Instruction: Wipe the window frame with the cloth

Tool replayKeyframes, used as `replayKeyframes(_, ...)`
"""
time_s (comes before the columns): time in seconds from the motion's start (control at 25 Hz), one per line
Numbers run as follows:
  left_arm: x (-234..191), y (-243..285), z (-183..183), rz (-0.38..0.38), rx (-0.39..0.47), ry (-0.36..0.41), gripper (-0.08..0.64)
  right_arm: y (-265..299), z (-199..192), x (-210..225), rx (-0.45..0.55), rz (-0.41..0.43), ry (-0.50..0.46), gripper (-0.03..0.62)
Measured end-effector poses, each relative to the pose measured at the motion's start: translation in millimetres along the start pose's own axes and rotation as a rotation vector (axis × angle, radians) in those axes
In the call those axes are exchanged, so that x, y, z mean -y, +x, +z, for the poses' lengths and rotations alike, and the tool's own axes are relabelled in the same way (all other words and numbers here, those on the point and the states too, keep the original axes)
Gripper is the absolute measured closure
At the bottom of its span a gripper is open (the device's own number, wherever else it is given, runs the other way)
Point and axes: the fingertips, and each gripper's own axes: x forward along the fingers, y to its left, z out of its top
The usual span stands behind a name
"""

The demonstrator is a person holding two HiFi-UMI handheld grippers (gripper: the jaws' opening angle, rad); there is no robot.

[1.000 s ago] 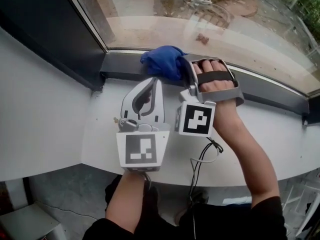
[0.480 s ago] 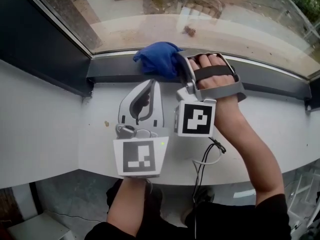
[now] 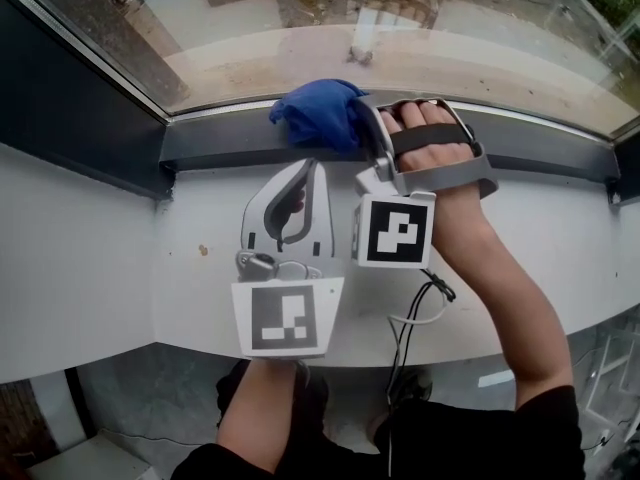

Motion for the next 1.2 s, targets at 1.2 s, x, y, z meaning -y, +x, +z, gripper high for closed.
replayKeyframes(1.2, 109, 16, 17, -0.008, 0.021, -0.095, 0.555, -42, -126, -2, -0.177, 0.003, 0.068, 0.571)
